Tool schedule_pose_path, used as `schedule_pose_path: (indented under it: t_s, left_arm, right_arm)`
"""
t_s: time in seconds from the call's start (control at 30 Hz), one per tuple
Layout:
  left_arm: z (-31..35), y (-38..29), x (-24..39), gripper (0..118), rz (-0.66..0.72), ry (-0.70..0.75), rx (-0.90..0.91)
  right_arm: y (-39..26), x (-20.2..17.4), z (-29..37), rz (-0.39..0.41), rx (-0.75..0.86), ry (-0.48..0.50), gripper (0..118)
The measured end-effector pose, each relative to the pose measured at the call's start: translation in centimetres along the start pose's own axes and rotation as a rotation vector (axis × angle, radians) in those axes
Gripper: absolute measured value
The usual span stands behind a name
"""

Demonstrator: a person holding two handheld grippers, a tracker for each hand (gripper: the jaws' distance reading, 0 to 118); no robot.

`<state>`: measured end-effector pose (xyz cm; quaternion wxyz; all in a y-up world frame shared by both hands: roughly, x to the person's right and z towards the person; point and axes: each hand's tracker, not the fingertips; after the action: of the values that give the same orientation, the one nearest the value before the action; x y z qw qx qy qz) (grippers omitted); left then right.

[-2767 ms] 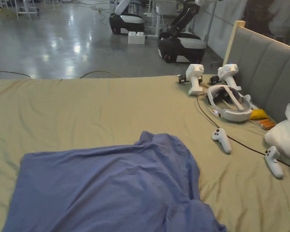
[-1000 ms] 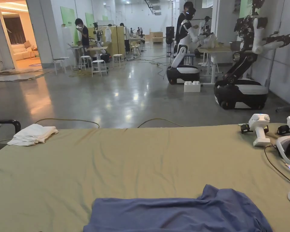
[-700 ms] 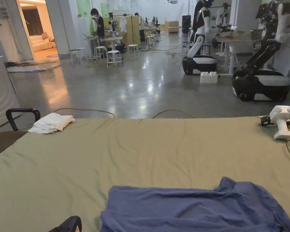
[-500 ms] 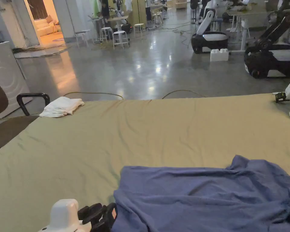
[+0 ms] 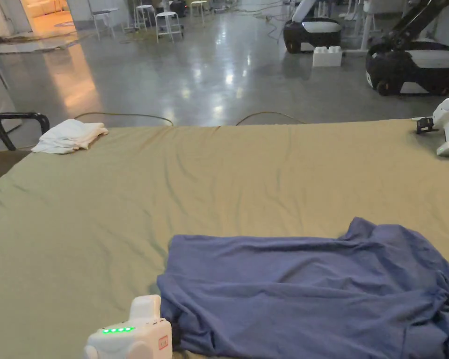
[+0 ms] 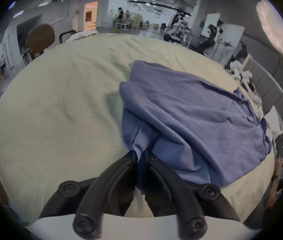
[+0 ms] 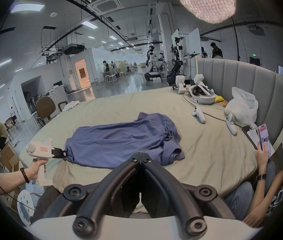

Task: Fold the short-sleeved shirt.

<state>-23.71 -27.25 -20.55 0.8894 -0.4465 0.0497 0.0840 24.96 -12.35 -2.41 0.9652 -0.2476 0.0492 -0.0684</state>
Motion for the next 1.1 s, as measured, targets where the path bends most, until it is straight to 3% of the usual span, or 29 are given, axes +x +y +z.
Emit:
schedule_pose_path:
  t_s: [0.03,0.1,0.13,0.17,0.2,0.37,0.5,0.57,0.6,0.63,0.9,1.1]
  left_arm:
    - [-0.4,0.0,0.5,9,-0.024,0.043,-0.021]
    - [-1.1,-0.1,0.5,9,-0.046,0.040,-0.027]
    - [-1.0,-0.1,0.3,9,-0.044,0.035,-0.028]
    - [-0.9,0.0,0.1,9,-0.032,0.026,-0.029]
    - [-0.7,0.1,-0.2,9,-0.018,0.012,-0.035]
    - [-0.8,0.4,-0.8,9,0.000,-0.015,-0.048]
    - [-0.8,0.4,-0.8,9,-0.016,-0.014,-0.042]
    - [-0.8,0.4,-1.0,9,-0.011,-0.018,-0.044]
    - [-0.7,0.3,-1.1,9,-0.008,-0.021,-0.044]
    - [-0.8,0.4,-1.2,9,-0.007,-0.022,-0.043]
    - [6.3,-0.1,-3.3,7,0.034,-0.049,0.034]
    - [12.0,-5.2,-6.1,7,0.050,-0.070,0.027]
  right_arm:
    - [-0.1,0.2,-0.6,-0.001,-0.010,-0.008,7]
    - [-0.3,1.2,-2.7,-0.006,-0.030,-0.017,49]
    - [-0.3,1.9,-4.2,-0.022,-0.057,-0.021,60]
    - [-0.2,2.7,-6.3,-0.035,-0.118,-0.023,60]
    - [-0.4,3.7,-8.4,-0.052,-0.125,-0.027,78]
    - [-1.9,9.1,-20.7,-0.215,-0.301,-0.166,77]
    - [-3.4,10.9,-26.3,-0.249,-0.377,-0.219,70]
    - [-3.9,10.2,-26.2,-0.184,-0.365,-0.259,59]
    - [-3.9,9.5,-25.6,-0.169,-0.340,-0.273,29]
    - [-3.5,9.2,-25.0,-0.171,-0.328,-0.249,9]
    - [-1.6,7.8,-19.3,-0.123,-0.282,-0.319,9]
    - [-4.5,7.6,-11.9,-0.072,-0.293,-0.302,9]
